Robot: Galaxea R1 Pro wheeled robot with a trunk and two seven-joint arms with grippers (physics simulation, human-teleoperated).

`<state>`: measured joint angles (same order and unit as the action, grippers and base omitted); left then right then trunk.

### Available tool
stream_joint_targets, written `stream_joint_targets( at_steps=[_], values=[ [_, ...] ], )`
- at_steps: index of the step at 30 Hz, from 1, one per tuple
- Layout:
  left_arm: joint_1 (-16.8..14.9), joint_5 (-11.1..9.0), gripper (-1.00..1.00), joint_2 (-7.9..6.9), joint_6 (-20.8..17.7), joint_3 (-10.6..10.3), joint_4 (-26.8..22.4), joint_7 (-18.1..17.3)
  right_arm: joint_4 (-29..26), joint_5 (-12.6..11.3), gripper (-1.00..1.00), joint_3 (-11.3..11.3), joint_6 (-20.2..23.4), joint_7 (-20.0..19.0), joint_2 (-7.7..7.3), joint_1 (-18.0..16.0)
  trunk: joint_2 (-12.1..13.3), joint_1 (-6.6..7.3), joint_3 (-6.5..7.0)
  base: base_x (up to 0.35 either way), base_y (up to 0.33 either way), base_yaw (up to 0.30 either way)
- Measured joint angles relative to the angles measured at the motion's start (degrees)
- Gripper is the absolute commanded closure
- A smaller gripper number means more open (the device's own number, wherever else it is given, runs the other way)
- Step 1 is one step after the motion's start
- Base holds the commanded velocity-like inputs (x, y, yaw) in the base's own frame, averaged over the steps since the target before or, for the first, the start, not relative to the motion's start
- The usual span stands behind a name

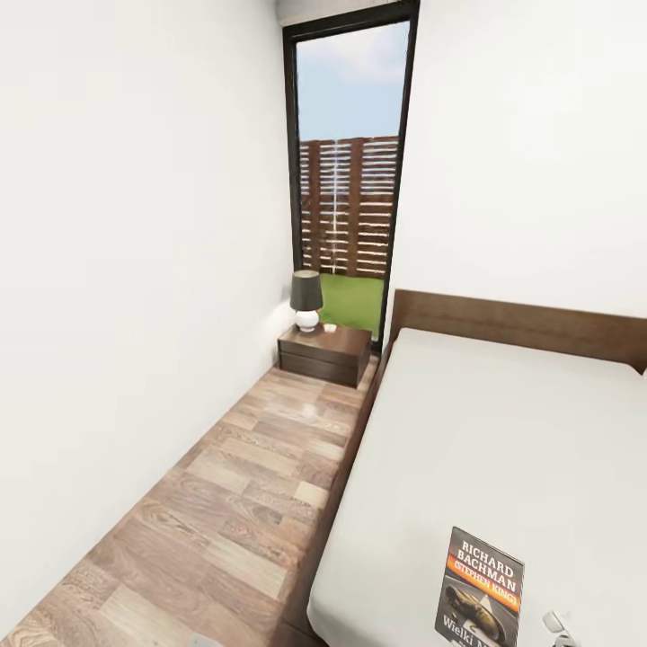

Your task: In the bedroom, move the book from the bed onto either nightstand, and place the two sandals side by side next to the bed.

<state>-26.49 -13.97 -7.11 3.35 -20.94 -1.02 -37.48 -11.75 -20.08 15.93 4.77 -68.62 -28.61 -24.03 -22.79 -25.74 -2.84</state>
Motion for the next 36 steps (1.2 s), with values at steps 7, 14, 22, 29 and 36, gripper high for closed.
stream_joint_targets(
  at_steps=[7,14,22,29,36],
  values=[
    [0.00,0.00,-1.00,0.00,0.00,0.00,0.00,0.00,0.00,0.00,1.00,0.00,0.00,-0.01,0.00,0.00,0.00,0.00,0.66,0.000,0.000,0.000],
    [0.02,0.00,-1.00,0.00,0.00,-0.01,0.00,0.00,0.00,0.00,1.00,0.01,0.00,-0.02,0.00,0.00,0.01,0.00,1.00,0.000,0.000,0.000],
    [0.01,0.00,-1.00,0.00,0.00,0.00,0.00,0.00,0.00,0.02,1.00,0.03,0.00,0.02,0.00,0.00,0.01,0.00,1.08,0.000,0.000,0.000],
    [0.01,0.00,-1.00,0.00,0.00,-0.01,0.00,0.00,0.00,0.05,1.00,0.00,0.00,0.01,0.00,0.00,0.00,0.00,1.61,0.000,0.000,0.000],
    [0.03,0.00,-1.00,0.00,0.00,-0.02,0.00,-0.01,0.05,0.09,1.00,0.01,-0.01,0.02,0.00,-0.02,-0.05,-0.01,2.17,0.000,0.000,0.000]
  ],
)
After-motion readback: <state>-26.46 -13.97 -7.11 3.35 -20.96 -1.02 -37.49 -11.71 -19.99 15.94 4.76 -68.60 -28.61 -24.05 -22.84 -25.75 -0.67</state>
